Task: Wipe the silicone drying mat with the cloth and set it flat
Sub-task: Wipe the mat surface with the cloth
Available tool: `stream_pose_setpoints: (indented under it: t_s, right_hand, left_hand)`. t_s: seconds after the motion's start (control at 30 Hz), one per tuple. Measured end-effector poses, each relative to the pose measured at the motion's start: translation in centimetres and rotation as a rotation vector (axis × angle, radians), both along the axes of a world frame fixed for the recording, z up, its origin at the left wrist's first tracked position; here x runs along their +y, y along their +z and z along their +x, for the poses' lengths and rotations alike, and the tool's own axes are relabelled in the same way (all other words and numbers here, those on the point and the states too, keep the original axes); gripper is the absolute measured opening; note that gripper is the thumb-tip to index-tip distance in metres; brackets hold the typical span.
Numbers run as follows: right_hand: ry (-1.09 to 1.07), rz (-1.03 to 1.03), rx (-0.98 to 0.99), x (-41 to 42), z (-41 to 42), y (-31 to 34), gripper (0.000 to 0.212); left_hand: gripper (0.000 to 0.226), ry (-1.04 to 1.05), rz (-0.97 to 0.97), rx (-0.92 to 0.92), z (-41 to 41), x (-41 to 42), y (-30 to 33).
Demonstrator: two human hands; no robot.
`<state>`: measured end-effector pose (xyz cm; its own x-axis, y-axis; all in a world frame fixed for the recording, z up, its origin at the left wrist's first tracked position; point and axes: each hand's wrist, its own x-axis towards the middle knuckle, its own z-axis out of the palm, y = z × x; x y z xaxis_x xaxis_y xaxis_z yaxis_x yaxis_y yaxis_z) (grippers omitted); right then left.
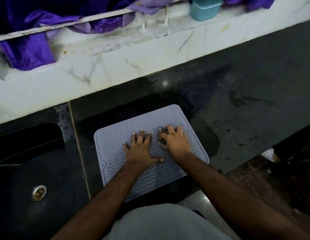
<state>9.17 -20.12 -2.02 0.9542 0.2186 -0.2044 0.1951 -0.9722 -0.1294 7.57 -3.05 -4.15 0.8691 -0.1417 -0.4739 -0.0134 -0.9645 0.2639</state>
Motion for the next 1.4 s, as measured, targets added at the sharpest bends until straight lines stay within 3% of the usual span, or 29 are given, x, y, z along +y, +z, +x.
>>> stream_pose_setpoints:
  t_s: [0.27, 0.5, 0.67, 0.77, 0.87, 0.93, 1.03, 1.1, 1.2, 1.3, 1.4]
  right_hand:
    - [-0.07, -0.147, -0.148, -6.5, 1.7, 0.5, 0.035]
    - [-0.327, -0.223, -0.049, -6.3, 1.4, 1.4, 0.026]
    - [-0.399, 0.06, 0.159, -6.5, -0.1, 2.1, 0.04]
    - [-0.308, 0.244, 0.044, -6.0, -1.4, 2.8, 0.06]
    - [-0.398, 0.446, -0.074, -6.1, -1.4, 2.9, 0.067]
    - [-0.459, 0.429, -0.186, -7.3, -0.6, 2.9, 0.055]
    - [-0.398, 0.17, -0.294, -9.4, 0.4, 2.7, 0.052]
    - [-0.321, 0.082, -0.26, -9.8, 0.7, 2.1, 0.056]
    - [-0.161, 0.017, -0.219, -8.6, -0.1, 0.1, 0.034]
    - [-0.188, 0.173, -0.215, -7.1, -1.6, -1.2, 0.031]
    - [-0.34, 0.423, -0.194, -5.8, -3.3, -1.5, 0.042]
  left_hand:
    - [0.133, 0.011, 0.005, 0.064, 0.4, -0.3, 1.2]
    - [0.133, 0.002, 0.033, 0.086, 0.6, -0.5, 0.9]
    - [0.133, -0.012, 0.035, 0.061, 0.5, -0.3, 0.5]
    - [0.133, -0.015, 0.042, 0.052, 0.6, -0.3, 0.5]
    - [0.133, -0.018, 0.034, 0.065, 0.7, -0.3, 0.5]
    - [0.132, -0.02, 0.022, 0.075, 0.7, -0.2, 0.5]
    - [0.132, -0.023, 0.009, 0.085, 0.7, 0.0, 0.4]
    - [0.133, -0.023, 0.006, 0.101, 0.8, 0.0, 0.4]
    - [0.133, -0.016, 0.021, 0.122, 0.9, 0.0, 0.4]
    - [0.134, -0.01, 0.025, 0.126, 0.9, -0.1, 0.4]
    - [0.134, -0.006, 0.031, 0.131, 1.0, -0.1, 0.4]
